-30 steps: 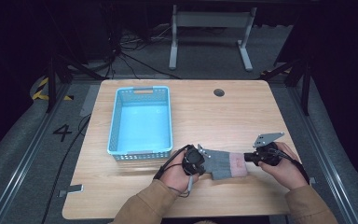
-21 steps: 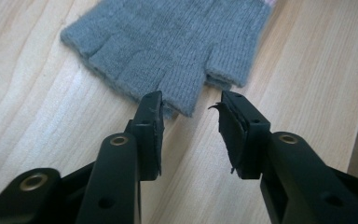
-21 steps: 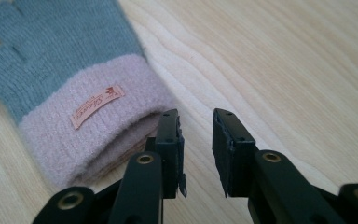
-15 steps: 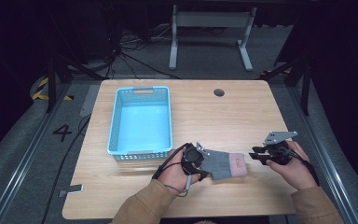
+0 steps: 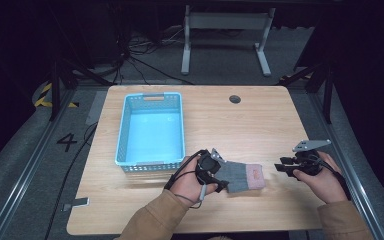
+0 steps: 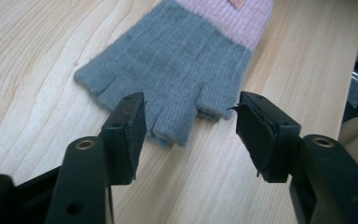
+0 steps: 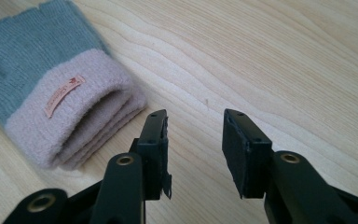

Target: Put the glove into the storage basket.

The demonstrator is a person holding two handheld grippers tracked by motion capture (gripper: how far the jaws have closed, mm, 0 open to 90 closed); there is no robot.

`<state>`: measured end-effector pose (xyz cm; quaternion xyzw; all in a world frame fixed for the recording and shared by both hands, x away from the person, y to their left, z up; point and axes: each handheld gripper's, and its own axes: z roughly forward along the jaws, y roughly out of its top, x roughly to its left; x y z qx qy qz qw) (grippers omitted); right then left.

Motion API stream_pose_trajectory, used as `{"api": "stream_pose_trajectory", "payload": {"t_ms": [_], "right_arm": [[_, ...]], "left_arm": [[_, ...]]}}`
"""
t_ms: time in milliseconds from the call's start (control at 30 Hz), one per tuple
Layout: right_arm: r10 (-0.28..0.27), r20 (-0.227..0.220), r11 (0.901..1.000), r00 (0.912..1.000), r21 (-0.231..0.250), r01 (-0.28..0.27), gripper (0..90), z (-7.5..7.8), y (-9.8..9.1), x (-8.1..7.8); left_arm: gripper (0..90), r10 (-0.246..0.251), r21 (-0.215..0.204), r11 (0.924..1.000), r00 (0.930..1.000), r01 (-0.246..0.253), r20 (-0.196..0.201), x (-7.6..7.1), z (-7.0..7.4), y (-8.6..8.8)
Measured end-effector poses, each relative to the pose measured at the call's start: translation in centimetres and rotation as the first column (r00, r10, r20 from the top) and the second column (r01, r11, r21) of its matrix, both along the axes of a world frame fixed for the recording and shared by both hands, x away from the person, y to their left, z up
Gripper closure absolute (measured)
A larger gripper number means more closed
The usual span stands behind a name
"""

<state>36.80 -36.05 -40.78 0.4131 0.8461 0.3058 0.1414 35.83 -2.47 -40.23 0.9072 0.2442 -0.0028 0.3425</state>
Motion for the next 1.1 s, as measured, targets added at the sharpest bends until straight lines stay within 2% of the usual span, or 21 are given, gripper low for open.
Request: {"api": "stream_pose_trajectory", "payload": {"t_ms": [300,567,667,833,933,1100], "right_arm": [[-0.032,0.011,0.9989,0.9994,0.035,0.032,60.6,0.6,-1.2,-0.3],[-0.043,0.01,0.9975,0.999,0.057,0.042,60.5,0.9,-1.6,-0.3],[-0.041,0.005,0.9964,0.9991,0.074,0.04,59.1,0.9,-1.7,-0.3],[-0.041,0.003,0.9958,0.9991,0.082,0.041,58.5,0.9,-1.7,-0.3],[-0.039,0.001,0.9951,0.9992,0.091,0.039,58.0,0.8,-1.6,-0.3],[-0.03,0.001,0.9942,0.9995,0.103,0.03,57.0,0.8,-1.6,-0.2]], "left_arm": [[33.3,-0.017,-0.014,0.9998,0.9996,0.017,0.024,0.7,0.7,-1.0],[31.0,-0.036,-0.027,0.999,0.9991,0.036,0.024,2.1,-0.1,-2.1],[29.4,-0.066,0.005,0.9978,0.9971,0.066,0.037,2.5,-0.7,-3.2],[28.2,-0.09,0.009,0.9959,0.995,0.09,0.043,2.8,-1.4,-4.2],[26.8,-0.113,0.042,0.9929,0.9928,0.112,0.039,3.0,-2.1,-4.9],[24.3,-0.124,0.072,0.9903,0.9901,0.119,0.067,3.1,-2.8,-5.6]]}}
